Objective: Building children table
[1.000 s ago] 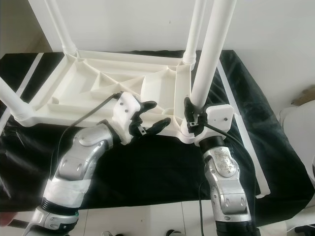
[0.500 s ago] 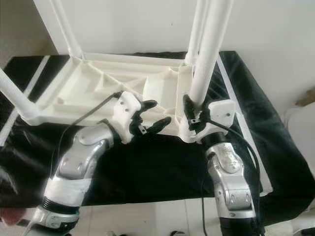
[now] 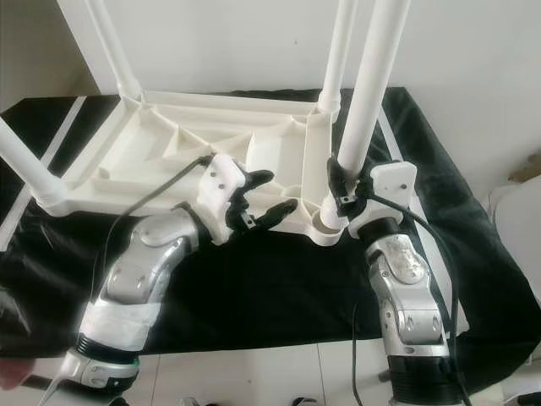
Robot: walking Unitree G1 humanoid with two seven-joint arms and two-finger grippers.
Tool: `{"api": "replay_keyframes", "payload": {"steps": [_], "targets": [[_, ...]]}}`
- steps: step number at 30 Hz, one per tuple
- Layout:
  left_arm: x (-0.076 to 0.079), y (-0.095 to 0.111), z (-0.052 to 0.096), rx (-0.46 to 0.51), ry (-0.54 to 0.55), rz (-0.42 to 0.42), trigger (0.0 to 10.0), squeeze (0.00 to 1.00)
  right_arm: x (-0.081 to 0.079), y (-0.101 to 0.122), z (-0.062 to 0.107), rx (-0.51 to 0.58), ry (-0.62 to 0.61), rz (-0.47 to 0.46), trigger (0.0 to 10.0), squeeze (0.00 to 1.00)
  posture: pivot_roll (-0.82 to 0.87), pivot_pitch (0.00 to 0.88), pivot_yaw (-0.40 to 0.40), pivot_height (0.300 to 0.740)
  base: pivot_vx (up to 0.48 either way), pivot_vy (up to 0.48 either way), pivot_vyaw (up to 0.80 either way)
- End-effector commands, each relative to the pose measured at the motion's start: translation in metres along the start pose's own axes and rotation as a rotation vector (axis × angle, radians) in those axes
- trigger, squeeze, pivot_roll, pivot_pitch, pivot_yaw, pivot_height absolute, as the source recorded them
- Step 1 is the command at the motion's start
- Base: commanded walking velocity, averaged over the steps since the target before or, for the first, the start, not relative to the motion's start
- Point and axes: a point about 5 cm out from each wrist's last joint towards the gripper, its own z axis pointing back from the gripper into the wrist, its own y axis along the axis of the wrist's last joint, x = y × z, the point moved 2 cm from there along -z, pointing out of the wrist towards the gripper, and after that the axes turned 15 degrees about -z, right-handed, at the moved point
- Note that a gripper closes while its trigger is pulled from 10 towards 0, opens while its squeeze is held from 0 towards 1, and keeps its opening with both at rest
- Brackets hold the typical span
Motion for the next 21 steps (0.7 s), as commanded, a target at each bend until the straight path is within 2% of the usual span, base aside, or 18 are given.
{"api": "replay_keyframes", "payload": {"steps": [1,4,6,10,13,17,18,21], "targets": [[-0.002,-0.001,0.002,-0.02,0.077,-0.013,10.0,0.0,-0.002,-0.016,0.007,-0.071,0.016,-0.007,10.0,0.0,-0.16,0.125,0.054,0.74,0.0,0.0,0.0],[-0.002,-0.003,0.003,-0.032,0.072,-0.019,10.0,0.0,-0.006,-0.027,0.013,-0.11,0.048,0.001,10.0,0.0,-0.15,0.136,0.052,0.74,0.0,0.0,0.0],[-0.005,-0.003,0.006,-0.037,0.086,-0.007,10.0,0.0,-0.014,-0.028,0.014,-0.117,0.089,-0.031,10.0,0.0,-0.15,0.15,0.059,0.74,0.0,0.0,0.0],[-0.007,-0.005,0.009,-0.046,0.093,-0.006,10.0,0.0,-0.019,-0.031,0.014,-0.128,0.128,-0.033,10.0,0.0,-0.14,0.158,0.057,0.74,0.0,0.0,0.0],[-0.007,-0.005,0.01,-0.052,0.093,-0.008,10.0,0.0,-0.021,-0.031,0.013,-0.13,0.143,-0.071,10.0,0.0,-0.14,0.164,0.057,0.74,0.0,0.0,0.0],[-0.007,-0.004,0.01,-0.049,0.095,-0.004,10.0,0.0,-0.021,-0.029,0.01,-0.116,0.126,-0.124,10.0,0.0,-0.14,0.164,0.056,0.74,0.0,0.0,0.0],[-0.006,-0.004,0.01,-0.049,0.096,-0.004,10.0,0.0,-0.018,-0.029,0.008,-0.121,0.09,-0.172,10.0,0.0,-0.14,0.166,0.053,0.74,0.0,0.0,0.0],[-0.005,-0.003,0.011,-0.049,0.096,-0.002,10.0,0.0,-0.01,-0.034,0.003,-0.159,-0.011,-0.207,10.0,0.0,-0.13,0.168,0.049,0.74,0.0,0.0,0.0]]}}
